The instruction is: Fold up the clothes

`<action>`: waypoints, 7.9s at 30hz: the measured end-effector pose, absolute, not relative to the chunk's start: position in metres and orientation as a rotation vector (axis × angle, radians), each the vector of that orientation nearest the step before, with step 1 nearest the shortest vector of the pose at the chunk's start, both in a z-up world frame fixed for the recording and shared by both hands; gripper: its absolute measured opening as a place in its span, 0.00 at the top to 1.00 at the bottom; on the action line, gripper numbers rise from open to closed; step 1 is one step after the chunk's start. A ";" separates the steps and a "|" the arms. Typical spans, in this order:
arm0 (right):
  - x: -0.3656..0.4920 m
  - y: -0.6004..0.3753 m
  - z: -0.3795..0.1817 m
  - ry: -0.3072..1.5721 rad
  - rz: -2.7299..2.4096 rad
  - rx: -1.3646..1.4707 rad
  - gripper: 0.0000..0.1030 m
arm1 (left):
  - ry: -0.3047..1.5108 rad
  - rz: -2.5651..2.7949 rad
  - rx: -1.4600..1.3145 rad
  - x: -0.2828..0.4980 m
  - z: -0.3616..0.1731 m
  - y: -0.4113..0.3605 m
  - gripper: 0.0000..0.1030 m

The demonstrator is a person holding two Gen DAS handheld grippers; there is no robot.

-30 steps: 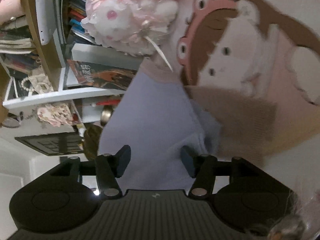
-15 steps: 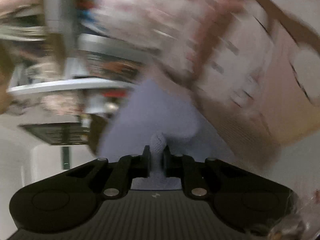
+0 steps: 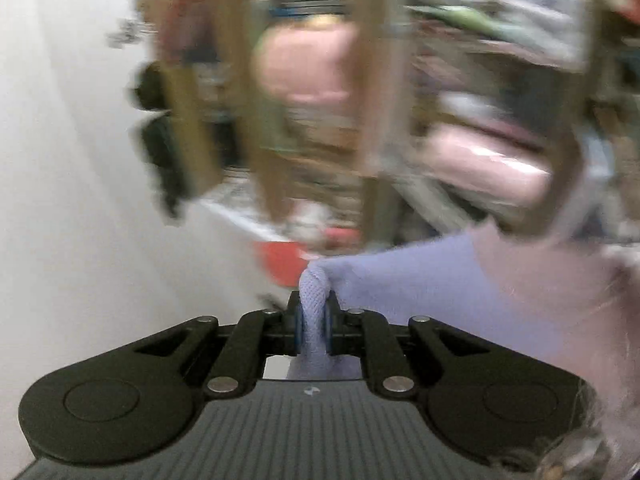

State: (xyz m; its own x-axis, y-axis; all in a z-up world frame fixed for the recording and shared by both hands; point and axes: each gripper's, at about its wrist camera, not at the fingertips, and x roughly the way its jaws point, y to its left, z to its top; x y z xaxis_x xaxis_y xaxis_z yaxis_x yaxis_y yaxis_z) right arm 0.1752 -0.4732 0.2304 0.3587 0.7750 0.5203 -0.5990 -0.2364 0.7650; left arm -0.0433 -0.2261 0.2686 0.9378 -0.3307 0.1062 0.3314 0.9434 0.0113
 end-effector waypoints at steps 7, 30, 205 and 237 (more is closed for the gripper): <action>0.187 -0.415 0.253 0.249 1.333 1.092 0.91 | 0.072 -0.281 -0.154 -0.018 0.226 -0.174 0.90; 0.223 -0.171 0.041 0.920 0.944 0.359 0.57 | 0.796 0.216 -0.158 0.073 -0.009 -0.019 0.90; -0.075 -0.363 0.009 0.785 0.141 -0.120 0.17 | 0.689 0.200 -0.048 -0.111 0.023 -0.069 0.20; -0.154 -0.234 0.016 0.713 -0.047 -0.069 0.08 | 0.636 -0.110 0.202 -0.132 0.009 0.019 0.10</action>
State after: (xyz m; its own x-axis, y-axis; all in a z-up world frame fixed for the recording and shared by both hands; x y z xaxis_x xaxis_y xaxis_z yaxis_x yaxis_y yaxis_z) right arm -0.1540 -0.2343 0.0164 0.7556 -0.0663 -0.6517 0.0192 0.9967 -0.0792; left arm -0.1325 0.0190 0.0093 0.7994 -0.0395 -0.5995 0.1634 0.9745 0.1537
